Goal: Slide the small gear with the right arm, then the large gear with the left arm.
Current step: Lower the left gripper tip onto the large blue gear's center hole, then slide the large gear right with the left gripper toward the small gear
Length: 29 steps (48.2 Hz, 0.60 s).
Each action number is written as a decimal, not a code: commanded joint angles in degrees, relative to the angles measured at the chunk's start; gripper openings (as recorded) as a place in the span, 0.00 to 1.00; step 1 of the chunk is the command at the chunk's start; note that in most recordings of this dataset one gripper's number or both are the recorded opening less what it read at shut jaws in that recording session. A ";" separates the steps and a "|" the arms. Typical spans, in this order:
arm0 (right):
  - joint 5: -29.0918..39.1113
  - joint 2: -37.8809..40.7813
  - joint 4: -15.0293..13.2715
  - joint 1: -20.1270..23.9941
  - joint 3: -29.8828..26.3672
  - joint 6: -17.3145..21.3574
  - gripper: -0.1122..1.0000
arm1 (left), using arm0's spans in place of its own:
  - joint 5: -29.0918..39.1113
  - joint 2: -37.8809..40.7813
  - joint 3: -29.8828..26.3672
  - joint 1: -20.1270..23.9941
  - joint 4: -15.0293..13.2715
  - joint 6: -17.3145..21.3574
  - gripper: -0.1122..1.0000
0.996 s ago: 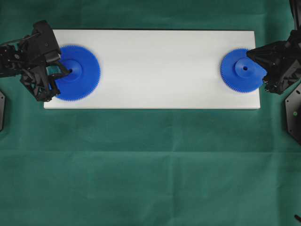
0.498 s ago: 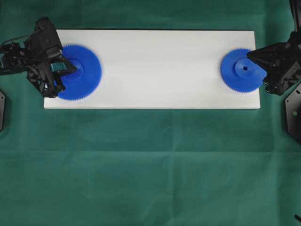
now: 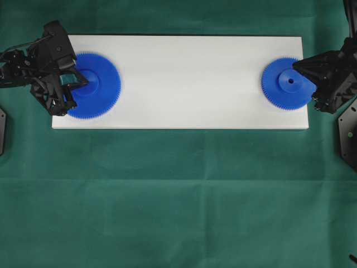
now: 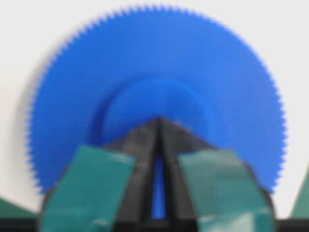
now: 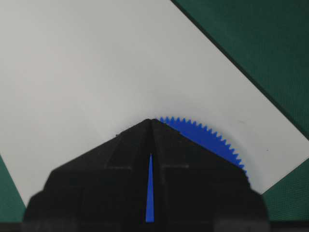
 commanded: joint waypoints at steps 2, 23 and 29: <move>-0.53 0.18 -0.18 0.35 -0.70 -0.09 0.56 | 0.35 -0.44 -1.23 0.18 0.09 0.35 0.10; -1.05 0.18 -0.09 1.05 -0.53 -0.09 0.56 | 0.35 0.53 -1.32 0.18 0.09 0.35 0.10; -1.14 0.09 -0.09 1.05 -0.62 -0.09 0.56 | 0.00 1.14 -1.67 0.18 0.09 0.26 0.10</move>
